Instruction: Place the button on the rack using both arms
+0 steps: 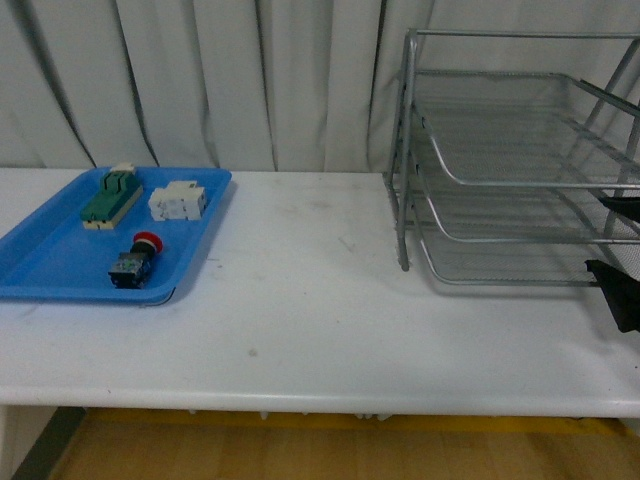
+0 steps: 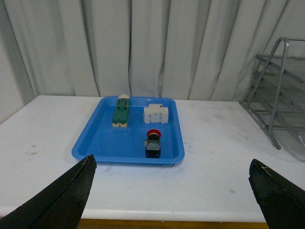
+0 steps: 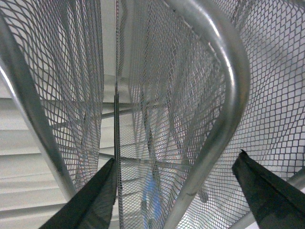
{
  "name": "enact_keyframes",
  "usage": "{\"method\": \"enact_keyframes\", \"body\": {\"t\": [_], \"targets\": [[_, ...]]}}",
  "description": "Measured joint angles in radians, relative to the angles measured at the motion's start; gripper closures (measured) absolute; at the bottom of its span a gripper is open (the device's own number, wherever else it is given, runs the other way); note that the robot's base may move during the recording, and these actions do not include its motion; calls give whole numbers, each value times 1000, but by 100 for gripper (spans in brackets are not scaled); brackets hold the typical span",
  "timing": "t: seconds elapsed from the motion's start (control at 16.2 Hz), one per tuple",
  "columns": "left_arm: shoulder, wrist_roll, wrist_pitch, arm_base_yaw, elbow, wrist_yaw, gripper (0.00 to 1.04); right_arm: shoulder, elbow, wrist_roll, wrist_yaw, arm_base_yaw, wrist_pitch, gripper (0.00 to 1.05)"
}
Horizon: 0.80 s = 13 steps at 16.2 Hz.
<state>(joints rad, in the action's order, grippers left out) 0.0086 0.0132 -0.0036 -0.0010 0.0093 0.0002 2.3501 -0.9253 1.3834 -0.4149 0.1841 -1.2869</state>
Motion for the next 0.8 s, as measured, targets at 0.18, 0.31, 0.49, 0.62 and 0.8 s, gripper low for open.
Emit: {"method": "enact_keyframes", "body": {"t": [0.18, 0.31, 0.49, 0.62, 0.8], "targets": [[0, 0, 0, 0, 0, 0, 7, 6, -24, -25, 0, 0, 1, 56], [0, 0, 0, 0, 0, 0, 7, 6, -29, -28, 0, 0, 2, 80], [0, 0, 0, 0, 0, 0, 7, 17, -22, 29, -6, 15, 6, 101], [0, 0, 0, 0, 0, 0, 7, 0, 20, 41, -13, 26, -5, 101], [0, 0, 0, 0, 0, 0, 7, -54, 119, 45, -27, 47, -6, 101]]}}
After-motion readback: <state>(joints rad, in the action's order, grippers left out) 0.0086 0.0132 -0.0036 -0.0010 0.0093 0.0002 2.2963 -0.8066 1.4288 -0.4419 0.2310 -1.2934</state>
